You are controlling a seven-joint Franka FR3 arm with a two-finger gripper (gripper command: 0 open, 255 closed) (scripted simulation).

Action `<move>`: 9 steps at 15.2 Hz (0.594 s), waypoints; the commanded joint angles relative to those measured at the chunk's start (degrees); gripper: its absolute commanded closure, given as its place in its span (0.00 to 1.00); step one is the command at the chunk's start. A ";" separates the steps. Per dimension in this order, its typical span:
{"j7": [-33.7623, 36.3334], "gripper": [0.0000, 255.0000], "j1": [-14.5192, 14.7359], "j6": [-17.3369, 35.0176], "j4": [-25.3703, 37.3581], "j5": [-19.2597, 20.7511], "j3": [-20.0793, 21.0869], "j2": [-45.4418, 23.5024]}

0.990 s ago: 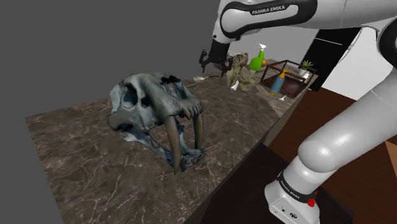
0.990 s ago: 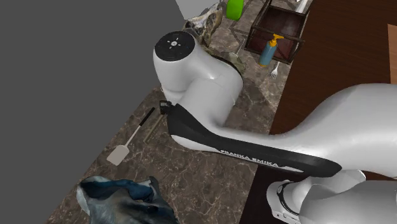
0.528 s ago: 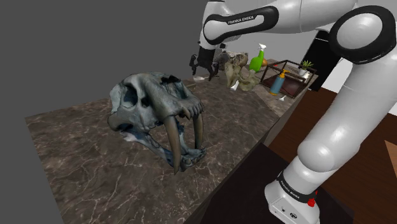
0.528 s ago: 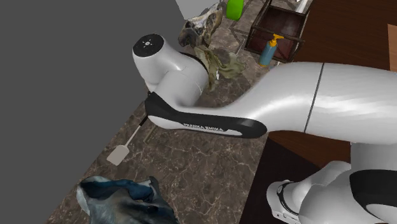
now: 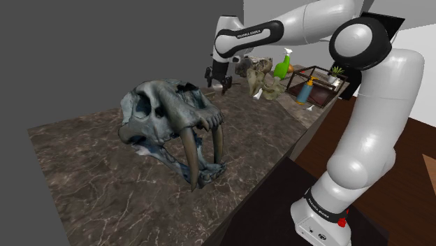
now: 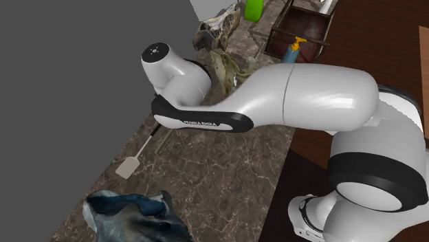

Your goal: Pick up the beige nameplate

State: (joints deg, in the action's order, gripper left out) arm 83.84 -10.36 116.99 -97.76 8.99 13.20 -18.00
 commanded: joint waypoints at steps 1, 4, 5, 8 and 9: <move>0.34 0.00 0.04 1.22 -0.61 0.21 -0.10 -0.61; 0.61 0.00 0.07 2.94 -1.70 0.49 -0.20 -1.27; 0.61 0.00 0.08 2.94 -1.69 0.49 -0.20 -1.28; 0.62 1.00 0.10 2.81 -1.55 0.49 -0.19 -1.30; 0.62 1.00 0.10 2.82 -1.55 0.49 -0.19 -1.30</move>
State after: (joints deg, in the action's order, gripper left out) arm 84.46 -10.27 119.79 -99.29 9.47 13.01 -19.29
